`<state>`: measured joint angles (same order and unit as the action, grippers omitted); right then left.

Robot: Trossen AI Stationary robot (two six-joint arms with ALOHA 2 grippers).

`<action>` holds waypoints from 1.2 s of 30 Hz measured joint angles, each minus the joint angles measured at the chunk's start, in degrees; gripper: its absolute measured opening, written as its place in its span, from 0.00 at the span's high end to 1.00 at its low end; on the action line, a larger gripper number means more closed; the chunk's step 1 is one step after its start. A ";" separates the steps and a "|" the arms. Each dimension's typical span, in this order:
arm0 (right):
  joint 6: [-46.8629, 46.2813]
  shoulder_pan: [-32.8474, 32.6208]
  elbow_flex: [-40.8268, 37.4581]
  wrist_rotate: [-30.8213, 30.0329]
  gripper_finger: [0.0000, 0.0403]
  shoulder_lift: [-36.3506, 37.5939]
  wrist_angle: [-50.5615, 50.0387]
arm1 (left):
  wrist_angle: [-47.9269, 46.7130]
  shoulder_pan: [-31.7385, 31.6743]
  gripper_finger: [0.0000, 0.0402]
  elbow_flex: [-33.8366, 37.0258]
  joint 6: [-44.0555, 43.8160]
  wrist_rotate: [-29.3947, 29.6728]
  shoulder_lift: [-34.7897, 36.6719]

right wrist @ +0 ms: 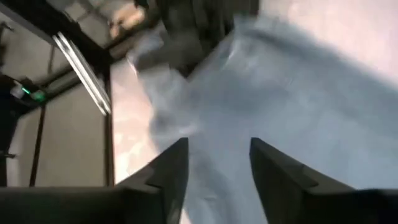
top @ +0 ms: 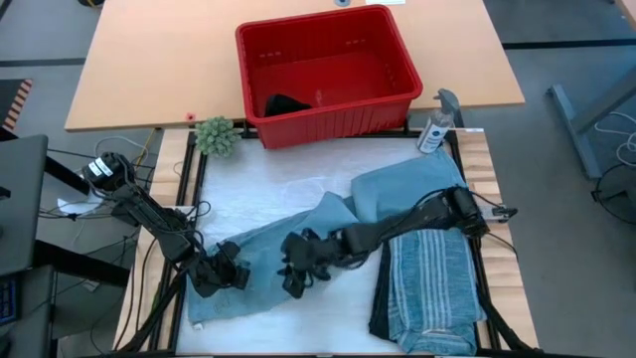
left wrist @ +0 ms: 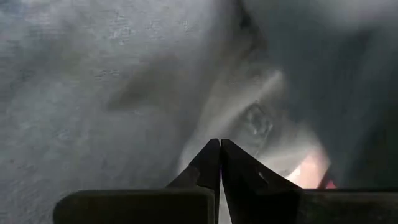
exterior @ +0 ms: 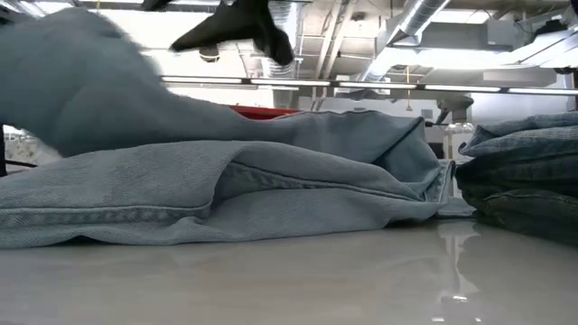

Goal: Fold Laundry from Bin
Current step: Fold the light blue denim pants

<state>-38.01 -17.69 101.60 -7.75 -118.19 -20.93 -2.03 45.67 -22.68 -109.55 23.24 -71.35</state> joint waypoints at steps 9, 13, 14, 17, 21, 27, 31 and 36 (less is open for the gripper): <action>9.61 -5.74 0.13 -10.04 0.44 14.62 -38.55 | -4.41 0.00 1.00 -0.04 -0.07 -1.12 0.07; 11.84 -8.81 -0.69 -20.91 0.45 17.54 -52.39 | -1.16 0.00 1.00 0.00 0.78 -1.13 0.46; 12.77 -8.87 -1.54 -21.49 0.45 18.20 -53.18 | 1.46 0.00 1.00 -0.09 2.44 -0.94 1.20; 16.13 -7.92 -4.64 -20.41 0.45 19.21 -52.76 | 2.65 -0.05 1.00 -3.69 6.33 -0.81 4.26; 20.72 -5.78 -9.00 -17.00 0.45 19.55 -49.97 | -2.73 -0.75 1.00 -10.42 11.21 -1.04 8.88; 28.86 -0.96 -13.72 -13.05 0.45 19.67 -43.90 | -21.44 -1.52 1.00 -21.90 18.11 6.32 13.29; 33.34 2.25 -15.08 -9.32 0.44 19.67 -41.63 | -26.20 -6.79 1.00 -23.72 22.71 9.51 13.19; 37.62 5.50 -15.17 -5.03 0.44 19.67 -39.80 | -24.95 -15.29 1.00 -23.71 31.46 2.45 8.60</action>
<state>-0.39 -12.19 86.43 -12.78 -98.52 -60.72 -26.98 30.38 -46.39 -78.09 25.68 -62.75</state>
